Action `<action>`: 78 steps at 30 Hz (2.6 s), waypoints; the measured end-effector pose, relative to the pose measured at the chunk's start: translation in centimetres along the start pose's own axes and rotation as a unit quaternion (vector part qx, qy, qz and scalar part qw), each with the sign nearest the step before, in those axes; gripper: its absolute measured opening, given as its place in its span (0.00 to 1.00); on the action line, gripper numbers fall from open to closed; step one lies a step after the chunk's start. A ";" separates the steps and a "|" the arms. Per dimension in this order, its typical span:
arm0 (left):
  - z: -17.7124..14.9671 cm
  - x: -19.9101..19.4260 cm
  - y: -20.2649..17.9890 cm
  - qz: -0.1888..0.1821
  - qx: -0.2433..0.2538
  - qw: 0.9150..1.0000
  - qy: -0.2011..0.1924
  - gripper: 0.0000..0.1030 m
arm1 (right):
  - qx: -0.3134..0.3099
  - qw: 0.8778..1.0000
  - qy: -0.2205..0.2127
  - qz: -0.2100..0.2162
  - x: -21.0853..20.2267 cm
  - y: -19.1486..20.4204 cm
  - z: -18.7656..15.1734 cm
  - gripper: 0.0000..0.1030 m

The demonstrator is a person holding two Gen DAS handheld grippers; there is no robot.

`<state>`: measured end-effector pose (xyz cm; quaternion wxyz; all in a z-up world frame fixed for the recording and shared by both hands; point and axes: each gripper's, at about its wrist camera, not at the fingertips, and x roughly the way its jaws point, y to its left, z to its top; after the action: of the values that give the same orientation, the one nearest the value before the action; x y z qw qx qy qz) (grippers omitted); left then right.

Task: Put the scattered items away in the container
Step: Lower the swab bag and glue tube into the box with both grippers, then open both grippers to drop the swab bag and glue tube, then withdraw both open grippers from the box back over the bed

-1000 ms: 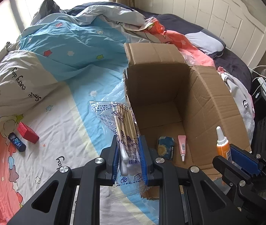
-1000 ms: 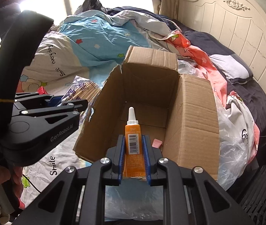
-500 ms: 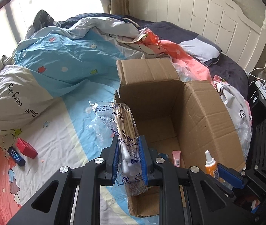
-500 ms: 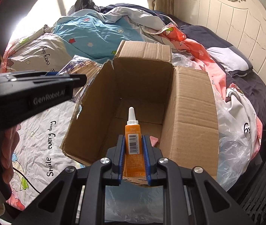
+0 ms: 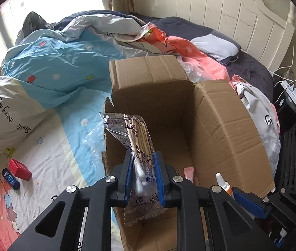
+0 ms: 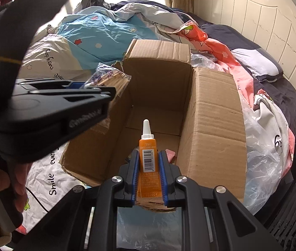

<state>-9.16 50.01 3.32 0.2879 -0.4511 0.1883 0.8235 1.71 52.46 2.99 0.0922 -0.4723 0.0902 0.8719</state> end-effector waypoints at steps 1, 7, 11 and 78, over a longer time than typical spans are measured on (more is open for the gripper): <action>0.0 0.3 -0.2 -0.001 0.001 1.000 0.001 0.19 | 0.000 1.000 0.002 0.001 0.1 0.0 0.0 0.17; 0.6 2.0 -0.9 -0.008 0.003 1.000 0.007 0.19 | -0.007 1.000 0.010 0.000 0.6 0.1 -0.1 0.17; 0.9 2.9 -1.4 -0.012 0.010 1.000 0.009 0.19 | -0.004 1.000 0.013 0.001 0.9 0.1 -0.1 0.17; 1.1 4.4 1.6 -0.060 -0.037 0.997 0.017 0.96 | -0.020 1.000 -0.004 0.008 2.8 1.0 -0.1 0.74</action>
<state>-12.76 50.77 0.19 0.3164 -0.4862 0.1352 0.8033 -0.01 51.73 0.64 0.0758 -0.4699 0.0765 0.8762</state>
